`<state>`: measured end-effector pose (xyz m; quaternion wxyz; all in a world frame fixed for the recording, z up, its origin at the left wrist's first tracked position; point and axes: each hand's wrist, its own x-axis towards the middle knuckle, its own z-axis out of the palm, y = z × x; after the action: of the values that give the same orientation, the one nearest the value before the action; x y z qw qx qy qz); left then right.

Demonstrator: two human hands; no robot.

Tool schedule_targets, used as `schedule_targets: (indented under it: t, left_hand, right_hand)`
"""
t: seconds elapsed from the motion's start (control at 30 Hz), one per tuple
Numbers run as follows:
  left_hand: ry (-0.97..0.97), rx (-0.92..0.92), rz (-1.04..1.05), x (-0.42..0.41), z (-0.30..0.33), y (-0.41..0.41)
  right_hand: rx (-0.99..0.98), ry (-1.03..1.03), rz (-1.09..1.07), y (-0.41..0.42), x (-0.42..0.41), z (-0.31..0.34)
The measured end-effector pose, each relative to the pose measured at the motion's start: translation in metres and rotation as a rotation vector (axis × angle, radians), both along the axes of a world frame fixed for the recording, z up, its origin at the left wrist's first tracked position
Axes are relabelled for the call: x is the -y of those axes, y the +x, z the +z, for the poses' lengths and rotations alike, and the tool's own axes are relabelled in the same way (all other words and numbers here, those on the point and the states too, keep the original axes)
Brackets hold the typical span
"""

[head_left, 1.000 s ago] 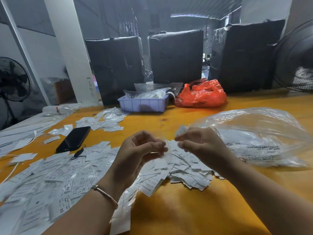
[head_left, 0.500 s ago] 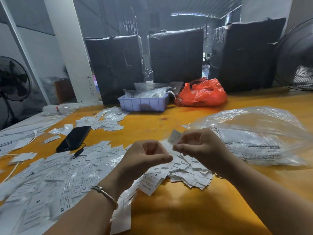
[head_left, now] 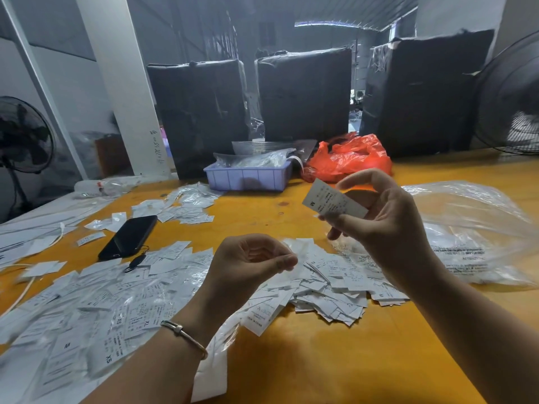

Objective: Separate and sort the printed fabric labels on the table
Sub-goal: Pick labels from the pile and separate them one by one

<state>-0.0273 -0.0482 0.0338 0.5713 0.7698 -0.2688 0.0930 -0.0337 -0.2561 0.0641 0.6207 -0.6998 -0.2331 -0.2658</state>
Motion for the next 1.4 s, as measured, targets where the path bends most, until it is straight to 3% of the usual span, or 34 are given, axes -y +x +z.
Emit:
schedule_targets:
  t: [0.3, 0.6, 0.87, 1.1, 1.4]
  left_hand:
    - [-0.009, 0.015, 0.007, 0.0, -0.001, 0.001]
    - [0.027, 0.006, 0.005, -0.001, -0.001, 0.001]
    - [0.065, -0.034, -0.021, 0.003, -0.004, 0.002]
    - [0.009, -0.082, 0.008, 0.001, -0.002, 0.002]
    - [0.004, -0.096, 0.012, 0.0, -0.003, 0.004]
  right_hand:
    - [-0.002, -0.075, 0.162, -0.006, -0.006, 0.001]
    - [-0.013, -0.273, 0.036, -0.001, -0.006, -0.005]
    - [-0.133, -0.473, 0.057, 0.004, -0.011, -0.015]
    - [-0.005, -0.273, -0.058, 0.004, -0.009, -0.011]
    - [0.07, -0.546, -0.064, 0.001, -0.017, -0.019]
